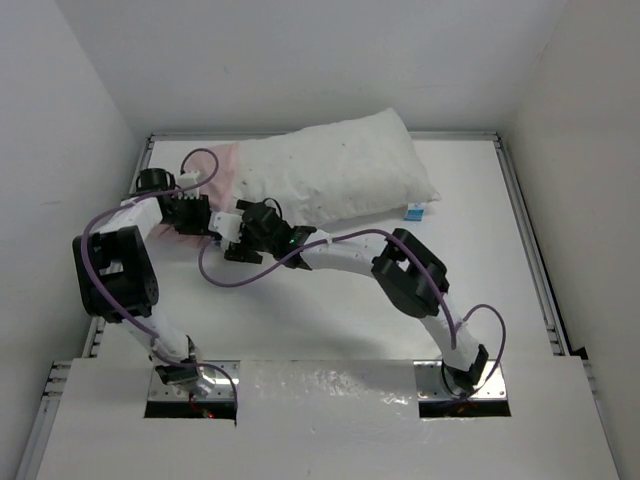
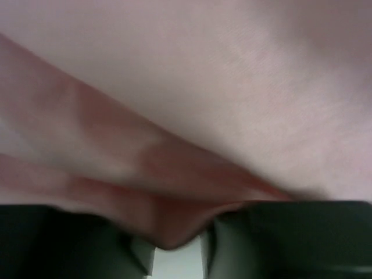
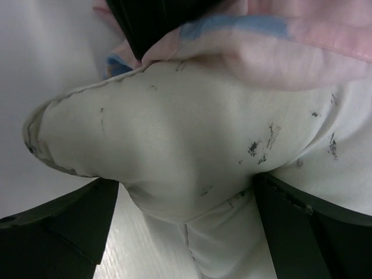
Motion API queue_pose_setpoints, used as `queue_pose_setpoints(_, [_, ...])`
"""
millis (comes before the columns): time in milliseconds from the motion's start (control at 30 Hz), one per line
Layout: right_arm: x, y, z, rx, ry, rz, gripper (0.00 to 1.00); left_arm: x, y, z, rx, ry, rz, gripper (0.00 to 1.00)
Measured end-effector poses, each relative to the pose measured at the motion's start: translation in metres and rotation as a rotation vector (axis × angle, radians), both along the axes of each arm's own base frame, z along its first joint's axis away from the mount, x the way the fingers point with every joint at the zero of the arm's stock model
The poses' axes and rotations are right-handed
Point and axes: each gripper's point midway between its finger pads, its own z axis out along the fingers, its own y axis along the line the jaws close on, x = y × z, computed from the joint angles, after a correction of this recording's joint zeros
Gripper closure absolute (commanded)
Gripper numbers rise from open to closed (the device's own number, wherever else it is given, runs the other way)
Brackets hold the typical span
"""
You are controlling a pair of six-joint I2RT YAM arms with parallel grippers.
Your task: Put the pillow into the pillowcase
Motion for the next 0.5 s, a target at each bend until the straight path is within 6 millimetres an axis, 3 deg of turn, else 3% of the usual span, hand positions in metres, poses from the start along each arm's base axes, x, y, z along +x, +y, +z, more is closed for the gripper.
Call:
queue_pose_setpoints(33, [0.004,0.002,-0.004,-0.004,-0.008,-0.015,0.08,0.003,0.001,-0.005,0.001,0.003,0.005,0.93])
queue_pose_setpoints(67, [0.008,0.004,-0.006,-0.003,-0.013,-0.028,0.13,0.007,0.002,-0.01,0.003,0.003,0.012,1.0])
queue_pose_setpoints(100, [0.012,0.009,-0.007,0.006,-0.017,-0.042,0.2,0.01,0.004,-0.013,0.005,-0.001,0.016,1.0])
queue_pose_setpoints(133, [0.017,0.013,-0.005,0.022,-0.02,-0.059,0.4,0.013,0.005,-0.014,0.006,-0.011,0.014,1.0])
queue_pose_setpoints(200, [0.025,0.021,0.001,0.066,-0.026,-0.089,0.62,0.017,0.005,-0.012,-0.003,-0.039,0.012,1.0])
queue_pose_setpoints(233, [0.029,0.023,0.004,0.092,-0.027,-0.104,0.82,0.02,0.003,-0.009,-0.011,-0.056,0.008,1.0])
queue_pose_setpoints(267, [0.032,0.024,0.008,0.115,-0.026,-0.121,0.9,0.021,0.002,-0.006,-0.023,-0.071,0.002,1.0])
queue_pose_setpoints(333, [0.037,0.026,0.012,0.168,-0.004,-0.158,1.0,0.021,-0.002,0.002,-0.053,-0.093,-0.016,1.0])
queue_pose_setpoints(500, [0.051,0.03,0.028,0.335,0.068,-0.247,1.0,0.005,-0.014,0.031,-0.106,-0.109,-0.143,1.0])
